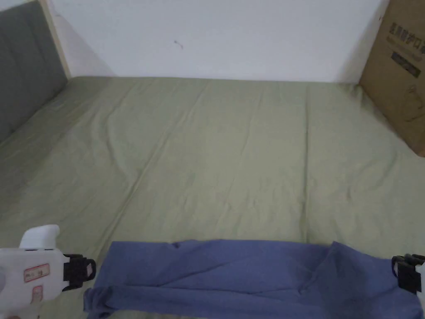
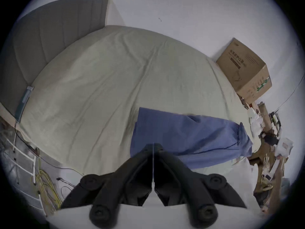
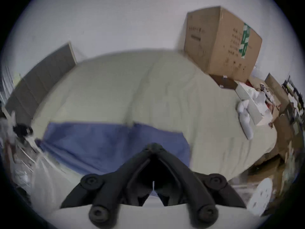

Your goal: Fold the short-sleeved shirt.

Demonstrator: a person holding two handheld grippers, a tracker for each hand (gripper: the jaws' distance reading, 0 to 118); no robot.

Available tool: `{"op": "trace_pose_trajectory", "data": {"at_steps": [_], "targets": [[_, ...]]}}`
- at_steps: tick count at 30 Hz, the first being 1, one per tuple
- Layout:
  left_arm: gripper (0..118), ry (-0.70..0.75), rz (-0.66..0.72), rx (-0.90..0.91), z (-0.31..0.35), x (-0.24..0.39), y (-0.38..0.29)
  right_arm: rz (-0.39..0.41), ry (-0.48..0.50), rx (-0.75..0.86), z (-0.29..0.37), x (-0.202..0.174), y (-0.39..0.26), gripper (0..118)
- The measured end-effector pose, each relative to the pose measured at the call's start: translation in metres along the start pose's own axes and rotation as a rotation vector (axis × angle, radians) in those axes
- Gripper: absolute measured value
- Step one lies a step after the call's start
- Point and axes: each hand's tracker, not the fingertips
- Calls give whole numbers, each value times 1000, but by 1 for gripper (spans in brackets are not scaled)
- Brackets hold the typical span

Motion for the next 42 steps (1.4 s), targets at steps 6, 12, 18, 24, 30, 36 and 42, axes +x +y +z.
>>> {"op": "trace_pose_trajectory", "data": {"at_steps": [6,12,18,24,30,36,42], "targets": [[0,-43,169,41,0,-26,-26,141,147,-71,-23,-63,13,0],[117,-139,248,-77,-28,-44,-36,136,220,-123,-56,-107,9,0],[117,-312,497,-115,-74,-66,-49,204,230,-195,-72,-145,-4,0],[111,-414,646,-54,-86,-72,-44,285,247,-232,-72,-160,-18,0],[8,-361,566,-149,-102,-54,-36,242,229,-292,-77,-157,-20,0],[8,-427,588,-125,-79,-80,-25,258,220,-312,-81,-154,-24,0],[8,-284,564,-46,-48,-136,-14,199,230,-334,-87,-145,-26,0]]}}
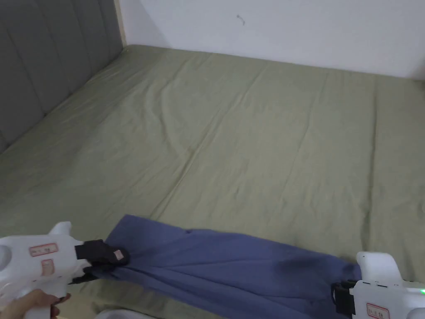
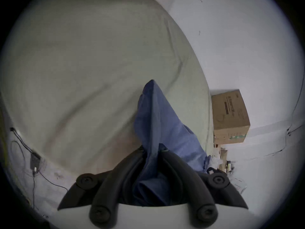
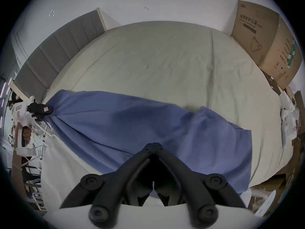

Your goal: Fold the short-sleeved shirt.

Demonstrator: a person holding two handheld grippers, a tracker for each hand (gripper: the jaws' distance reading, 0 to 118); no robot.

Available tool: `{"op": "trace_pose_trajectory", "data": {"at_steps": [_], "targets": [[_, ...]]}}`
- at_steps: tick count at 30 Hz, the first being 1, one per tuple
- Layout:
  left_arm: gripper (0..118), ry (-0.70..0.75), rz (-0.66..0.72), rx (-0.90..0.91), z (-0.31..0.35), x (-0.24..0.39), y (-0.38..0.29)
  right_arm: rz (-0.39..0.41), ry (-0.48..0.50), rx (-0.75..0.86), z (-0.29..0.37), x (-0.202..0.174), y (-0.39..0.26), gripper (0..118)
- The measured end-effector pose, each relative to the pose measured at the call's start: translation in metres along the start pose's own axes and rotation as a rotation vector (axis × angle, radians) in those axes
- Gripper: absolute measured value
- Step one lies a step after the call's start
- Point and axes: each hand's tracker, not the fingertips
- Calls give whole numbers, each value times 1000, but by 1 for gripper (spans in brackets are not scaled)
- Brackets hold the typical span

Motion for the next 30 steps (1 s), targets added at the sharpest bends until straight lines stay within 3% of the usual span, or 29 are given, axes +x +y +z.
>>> {"op": "trace_pose_trajectory", "data": {"at_steps": [7,11,16,21,24,26,28,29,30], "targets": [[8,63,-67,40,10,28,1,-29,-3,-23,-4,5,-6,0],[8,88,-273,76,11,84,-1,-51,5,-20,-2,13,-9,0],[8,-27,-610,79,7,195,-43,-97,-16,-2,7,33,-16,0],[8,-160,-847,-115,-48,264,-109,-186,-28,7,17,61,-31,0],[11,-132,-930,-231,-104,275,-154,-238,-41,4,22,80,-45,0],[46,-128,-967,-318,-136,271,-173,-270,-55,6,26,90,-52,0],[105,-79,-933,-418,-165,260,-190,-318,-60,17,34,100,-60,0],[115,-80,-927,-450,-171,256,-196,-332,-59,22,40,103,-63,0],[115,-112,-924,-460,-175,251,-199,-347,-60,28,43,107,-66,0]]}}
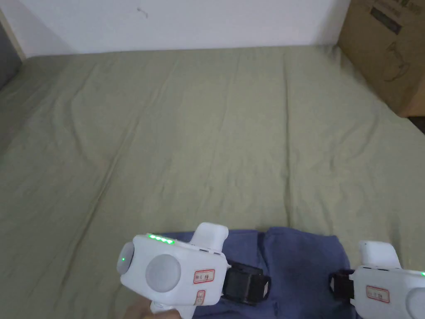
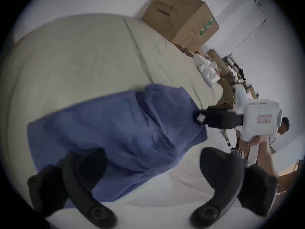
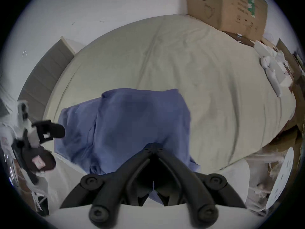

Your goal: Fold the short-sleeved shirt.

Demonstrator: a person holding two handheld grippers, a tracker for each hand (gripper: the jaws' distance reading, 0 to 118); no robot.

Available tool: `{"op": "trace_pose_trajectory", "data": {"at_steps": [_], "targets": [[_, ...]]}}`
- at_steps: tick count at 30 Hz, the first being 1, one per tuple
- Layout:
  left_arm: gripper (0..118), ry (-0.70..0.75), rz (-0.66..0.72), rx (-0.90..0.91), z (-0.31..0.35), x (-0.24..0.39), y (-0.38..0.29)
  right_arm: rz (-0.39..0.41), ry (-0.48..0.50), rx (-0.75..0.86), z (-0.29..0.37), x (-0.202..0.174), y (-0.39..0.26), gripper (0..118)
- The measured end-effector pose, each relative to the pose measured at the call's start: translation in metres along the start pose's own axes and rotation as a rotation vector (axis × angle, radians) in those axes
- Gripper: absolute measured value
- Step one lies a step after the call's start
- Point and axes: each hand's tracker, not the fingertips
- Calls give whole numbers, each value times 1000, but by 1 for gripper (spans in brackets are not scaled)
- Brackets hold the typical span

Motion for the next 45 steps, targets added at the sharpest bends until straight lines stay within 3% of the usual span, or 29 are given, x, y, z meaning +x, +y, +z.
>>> {"op": "trace_pose_trajectory", "data": {"at_steps": [3,4,5,6,8,9,10,13,24,27,34,38,45], "targets": [[105,14,96,24,6,-15,-1,-20,-30,3,8,6,-2,0],[84,19,160,32,14,-21,2,-27,-32,5,12,6,-2,0],[55,-2,205,70,24,-28,3,-34,-26,10,14,6,-2,0],[55,-40,251,141,40,-38,1,-37,-7,23,16,4,-2,0],[34,-92,331,226,60,-54,0,-28,5,31,17,-1,-1,0],[9,-66,374,244,62,-63,-3,-19,7,33,16,-5,0,0],[4,-64,417,278,74,-58,-7,-6,10,31,14,-8,0,0],[4,41,427,231,69,-74,-15,22,9,14,6,-18,1,0],[3,-69,391,48,-27,-32,-22,22,41,3,8,-30,-1,0],[3,-101,463,32,-40,-31,-22,9,33,-3,7,-29,1,0],[3,-83,305,32,-6,-18,-28,60,20,-1,11,-46,5,0],[3,-141,284,100,32,-28,-37,84,31,-6,8,-58,7,0],[3,12,472,252,113,-102,-70,144,44,-18,-5,-74,9,0]]}}
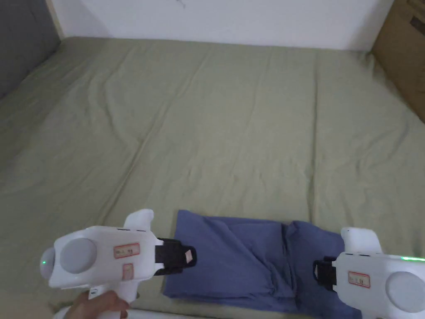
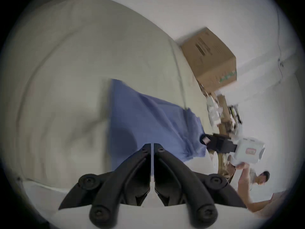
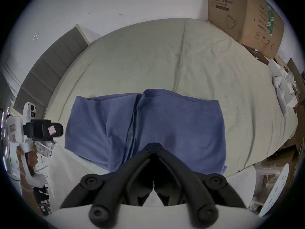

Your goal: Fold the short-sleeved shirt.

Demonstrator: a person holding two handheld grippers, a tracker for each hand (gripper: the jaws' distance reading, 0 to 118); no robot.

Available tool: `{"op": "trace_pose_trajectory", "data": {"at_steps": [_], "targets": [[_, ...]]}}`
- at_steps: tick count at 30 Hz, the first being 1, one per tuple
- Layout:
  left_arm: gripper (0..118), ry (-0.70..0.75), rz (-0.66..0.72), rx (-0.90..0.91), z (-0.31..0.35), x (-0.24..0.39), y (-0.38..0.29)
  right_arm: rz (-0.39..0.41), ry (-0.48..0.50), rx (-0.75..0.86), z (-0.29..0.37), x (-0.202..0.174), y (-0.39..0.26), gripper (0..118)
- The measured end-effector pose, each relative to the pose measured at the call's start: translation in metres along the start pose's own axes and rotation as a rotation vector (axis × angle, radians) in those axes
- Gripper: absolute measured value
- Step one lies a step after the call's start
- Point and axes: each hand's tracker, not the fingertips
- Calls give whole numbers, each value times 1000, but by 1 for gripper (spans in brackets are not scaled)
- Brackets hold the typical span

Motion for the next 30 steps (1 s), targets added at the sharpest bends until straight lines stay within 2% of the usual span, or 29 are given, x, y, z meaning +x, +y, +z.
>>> {"op": "trace_pose_trajectory", "data": {"at_steps": [5,6,8,9,10,11,12,15,17,18,20,21,22,24,25,30], "targets": [[6,-38,116,58,21,-63,8,25,-5,-23,-10,-8,2,0],[16,-56,123,64,19,-71,8,33,-6,-30,-8,-13,5,0],[79,-110,143,66,8,-83,11,41,-10,-40,-11,-18,6,0],[102,-130,157,47,0,-79,11,45,-10,-44,-13,-19,6,0],[113,-153,189,29,-8,-80,11,45,-9,-47,-15,-19,4,0],[113,-220,223,34,-15,-83,12,46,-8,-47,-16,-20,4,0],[113,-284,251,45,-20,-84,13,48,-5,-47,-16,-21,5,0],[113,-322,312,66,-39,-84,18,41,-10,-54,-18,-21,7,0],[111,-378,341,3,-49,-72,17,42,-15,-59,-21,-21,9,0],[103,-391,329,-46,-56,-69,18,43,-20,-62,-23,-20,9,0],[9,-402,320,-72,-63,-64,18,45,-22,-65,-24,-19,11,0],[8,-345,313,-95,-70,-63,17,45,-22,-69,-25,-20,12,0],[8,-221,262,-155,-75,-63,17,46,-22,-72,-24,-21,12,0],[8,-123,215,-174,-72,-71,18,40,-22,-68,-23,-22,15,0],[8,-289,262,-117,-71,-82,24,37,-16,-65,-23,-22,17,0],[8,-220,217,-101,-34,-89,41,34,-2,-56,-21,-26,23,0]]}}
